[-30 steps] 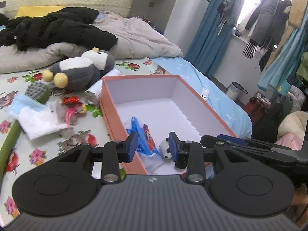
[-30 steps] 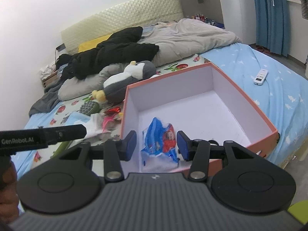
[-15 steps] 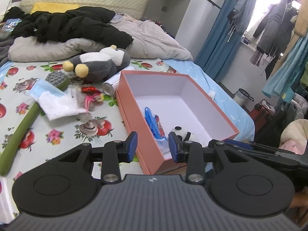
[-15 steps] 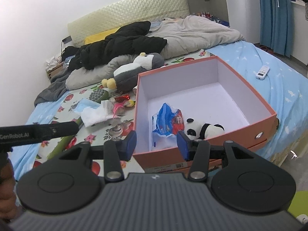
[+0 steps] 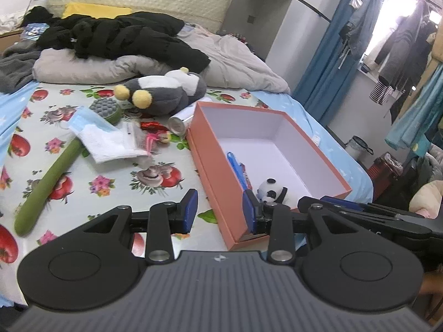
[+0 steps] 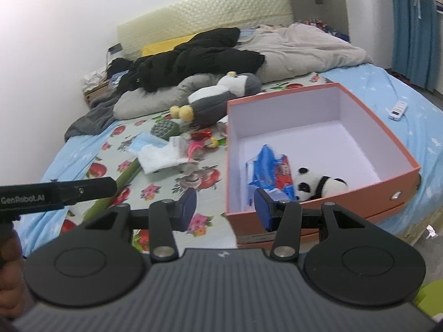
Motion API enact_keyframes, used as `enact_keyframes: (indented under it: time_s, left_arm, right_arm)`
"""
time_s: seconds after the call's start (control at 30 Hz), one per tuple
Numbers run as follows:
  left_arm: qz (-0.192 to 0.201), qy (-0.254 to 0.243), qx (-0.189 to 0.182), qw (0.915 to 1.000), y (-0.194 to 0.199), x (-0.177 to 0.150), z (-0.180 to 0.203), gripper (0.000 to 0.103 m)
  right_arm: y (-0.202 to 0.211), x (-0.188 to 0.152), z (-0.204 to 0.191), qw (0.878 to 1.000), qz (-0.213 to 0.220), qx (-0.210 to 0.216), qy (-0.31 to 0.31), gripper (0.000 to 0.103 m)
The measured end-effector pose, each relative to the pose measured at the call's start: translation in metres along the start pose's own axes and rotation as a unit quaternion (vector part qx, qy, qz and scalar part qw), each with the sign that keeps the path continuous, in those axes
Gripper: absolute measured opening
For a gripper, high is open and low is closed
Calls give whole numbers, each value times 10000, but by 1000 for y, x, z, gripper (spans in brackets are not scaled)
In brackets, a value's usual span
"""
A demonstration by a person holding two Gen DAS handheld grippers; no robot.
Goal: Organize soft objects
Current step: 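Move the left tool to the white towel and grasp its edge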
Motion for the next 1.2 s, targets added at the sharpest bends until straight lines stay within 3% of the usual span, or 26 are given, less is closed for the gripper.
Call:
enact_keyframes:
  time_s: [0.5,0.9,0.97,1.2]
  left_arm:
    - [73,434,619,9971,16,-16,-67,42]
    - [-51,991,1078,9892,-52,-13,-155,42]
    - [-73,1173,1101,9869,-66,-12,-169,48]
    - [-291,1642,1274,9777,-125,-25,-222,48]
  right_arm:
    - [-43,-29,-63,9962,-439,636,412,50]
    - [-132,-40,-89,9919,-708,848,624,49]
    - [-148,-40,-92,9915,-725,863,653,49]
    - [-218,-49,-95,9904,-822,704,863,49]
Point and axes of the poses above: each gripper's, at about its wrist camera, not at the fingertips, and y roughly against the way its jaws point, z to its right, x to its top, the point moved 10 cm from there along -y, roughly the way its jaws point, and after that the axes turned 11 degrees about z, right-handed, at the moved point
